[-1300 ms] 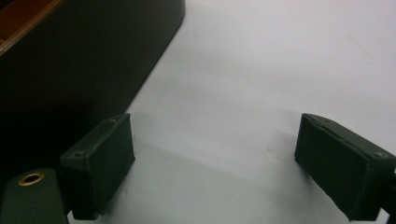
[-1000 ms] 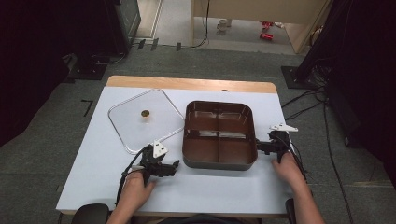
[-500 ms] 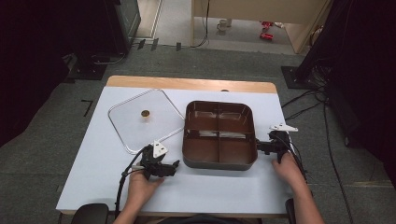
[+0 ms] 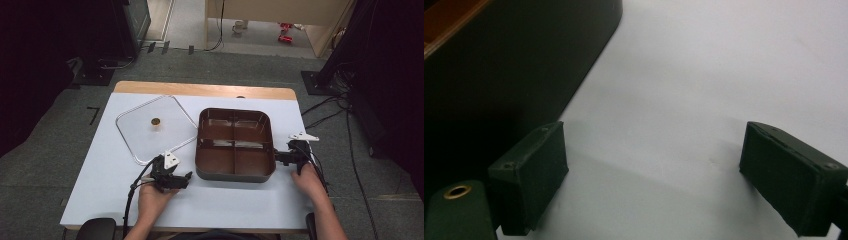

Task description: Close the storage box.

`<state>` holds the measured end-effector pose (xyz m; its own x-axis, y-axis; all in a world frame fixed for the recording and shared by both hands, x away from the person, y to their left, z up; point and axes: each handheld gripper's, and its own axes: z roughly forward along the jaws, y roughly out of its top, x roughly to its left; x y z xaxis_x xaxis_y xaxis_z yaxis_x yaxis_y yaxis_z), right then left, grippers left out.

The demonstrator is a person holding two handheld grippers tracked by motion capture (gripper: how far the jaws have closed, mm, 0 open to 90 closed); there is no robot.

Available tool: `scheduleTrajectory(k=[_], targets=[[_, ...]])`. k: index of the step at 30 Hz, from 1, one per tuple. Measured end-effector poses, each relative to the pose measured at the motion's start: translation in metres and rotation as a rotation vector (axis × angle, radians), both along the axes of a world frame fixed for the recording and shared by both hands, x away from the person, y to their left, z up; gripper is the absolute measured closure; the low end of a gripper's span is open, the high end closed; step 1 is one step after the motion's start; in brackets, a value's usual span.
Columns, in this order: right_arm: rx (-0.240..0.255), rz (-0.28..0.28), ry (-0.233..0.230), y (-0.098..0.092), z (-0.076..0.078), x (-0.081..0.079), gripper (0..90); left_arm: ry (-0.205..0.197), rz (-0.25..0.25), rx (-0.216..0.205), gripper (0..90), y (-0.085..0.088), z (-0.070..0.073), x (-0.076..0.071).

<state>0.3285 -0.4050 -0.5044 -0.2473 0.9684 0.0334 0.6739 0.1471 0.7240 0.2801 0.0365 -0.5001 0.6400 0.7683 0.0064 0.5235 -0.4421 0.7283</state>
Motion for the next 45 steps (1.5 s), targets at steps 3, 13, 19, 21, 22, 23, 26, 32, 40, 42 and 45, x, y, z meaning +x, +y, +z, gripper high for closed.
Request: scheduleTrajectory(k=[3,13,19,21,22,23,26,32,40,42,45], targets=[[0.0,0.0,0.0,0.0,0.0,0.0,11.2,0.003,0.009,-0.001,13.4,-0.001,0.0,0.0],[0.0,0.0,0.0,0.0,0.0,0.0,11.3,0.014,0.011,0.002,19.5,-0.002,0.004,0.0],[0.0,0.0,0.0,0.0,0.0,0.0,11.3,0.035,-0.007,-0.013,27.6,-0.001,0.007,0.001],[0.0,0.0,0.0,0.0,0.0,0.0,11.2,0.046,-0.008,-0.028,27.6,0.0,0.009,0.001],[0.0,0.0,0.0,0.0,0.0,0.0,11.2,0.044,-0.008,-0.03,27.7,0.0,0.011,0.001],[0.0,0.0,0.0,0.0,0.0,0.0,11.2,0.046,-0.014,-0.022,27.7,0.0,0.014,0.002],[0.0,0.0,0.0,0.0,0.0,0.0,11.3,0.046,-0.033,-0.001,26.4,-0.001,0.023,0.004],[0.0,0.0,0.0,0.0,0.0,0.0,11.3,0.046,-0.045,-0.035,24.1,0.001,0.034,0.007],[0.0,0.0,0.0,0.0,0.0,0.0,11.2,0.043,-0.063,0.064,18.8,-0.008,0.041,0.017],[0.0,0.0,0.0,0.0,0.0,0.0,11.2,0.049,-0.072,0.056,20.2,-0.01,0.042,0.019],[0.0,0.0,0.0,0.0,0.0,0.0,11.2,0.06,-0.084,0.053,21.5,-0.012,0.044,0.025]])
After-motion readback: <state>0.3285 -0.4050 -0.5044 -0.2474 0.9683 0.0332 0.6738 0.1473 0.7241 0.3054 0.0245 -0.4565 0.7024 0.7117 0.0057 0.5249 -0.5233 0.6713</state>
